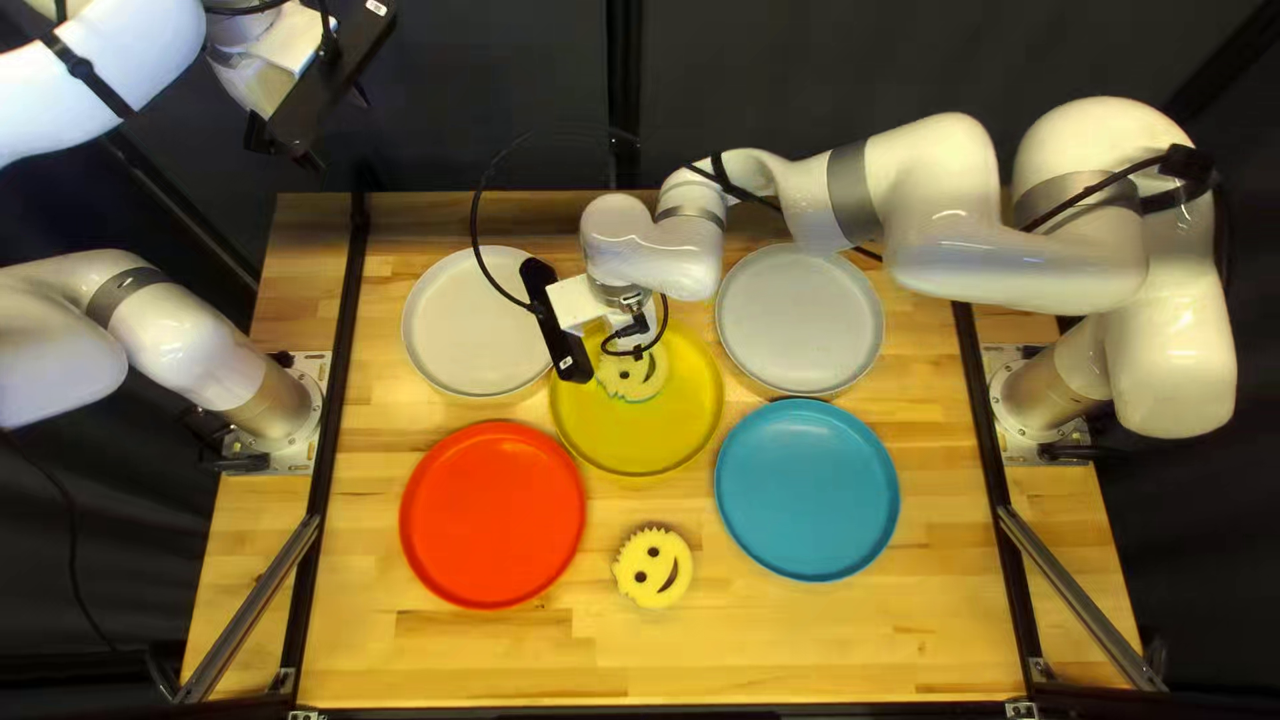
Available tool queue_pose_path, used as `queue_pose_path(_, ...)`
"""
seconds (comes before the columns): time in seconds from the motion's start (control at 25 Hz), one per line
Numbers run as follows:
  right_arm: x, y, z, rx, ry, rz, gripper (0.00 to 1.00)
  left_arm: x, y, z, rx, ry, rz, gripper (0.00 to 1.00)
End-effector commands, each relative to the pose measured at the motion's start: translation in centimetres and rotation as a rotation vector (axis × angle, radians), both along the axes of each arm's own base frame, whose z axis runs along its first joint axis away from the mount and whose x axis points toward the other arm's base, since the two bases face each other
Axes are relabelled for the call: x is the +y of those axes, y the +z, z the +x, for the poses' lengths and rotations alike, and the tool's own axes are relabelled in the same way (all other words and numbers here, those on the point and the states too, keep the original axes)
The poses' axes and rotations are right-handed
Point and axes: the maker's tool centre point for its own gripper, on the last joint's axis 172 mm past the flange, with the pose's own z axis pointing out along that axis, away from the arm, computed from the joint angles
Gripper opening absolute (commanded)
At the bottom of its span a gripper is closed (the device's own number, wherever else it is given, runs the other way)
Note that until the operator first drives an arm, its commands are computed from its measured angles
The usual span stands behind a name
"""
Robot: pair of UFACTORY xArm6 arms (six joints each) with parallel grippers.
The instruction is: Pick up sponge and scrub the plate
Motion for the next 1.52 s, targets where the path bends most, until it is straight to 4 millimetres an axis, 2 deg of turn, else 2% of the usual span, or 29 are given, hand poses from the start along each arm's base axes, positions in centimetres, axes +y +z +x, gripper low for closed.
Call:
queue_pose_path(0.04,1.8,0.3,0.4,-0.006,0.010,-0.009,0.00,0.0,0.0,0.0,0.000,0.000,0.000,1.00)
queue_pose_path(0.24,2.5,0.5,1.0,-0.017,0.014,-0.021,0.00,0.0,0.0,0.0,0.000,0.000,0.000,1.00)
queue_pose_path(0.64,-1.1,0.1,2.0,-0.013,-0.041,-0.008,0.00,0.0,0.0,0.0,0.000,0.000,0.000,1.00)
queue_pose_path(0.8,-1.5,0.1,2.0,-0.003,-0.058,-0.006,0.00,0.0,0.0,0.0,0.000,0.000,0.000,1.00)
queue_pose_path(1.0,0.2,0.1,2.2,0.000,-0.051,-0.012,0.00,0.0,0.0,0.0,0.000,0.000,0.000,1.00)
queue_pose_path(1.36,5.3,0.8,2.3,-0.027,-0.005,-0.034,0.00,0.0,0.0,0.0,0.000,0.000,0.000,1.00)
queue_pose_path(1.52,5.9,0.9,2.2,-0.033,0.010,-0.044,0.00,0.0,0.0,0.0,0.000,0.000,0.000,1.00)
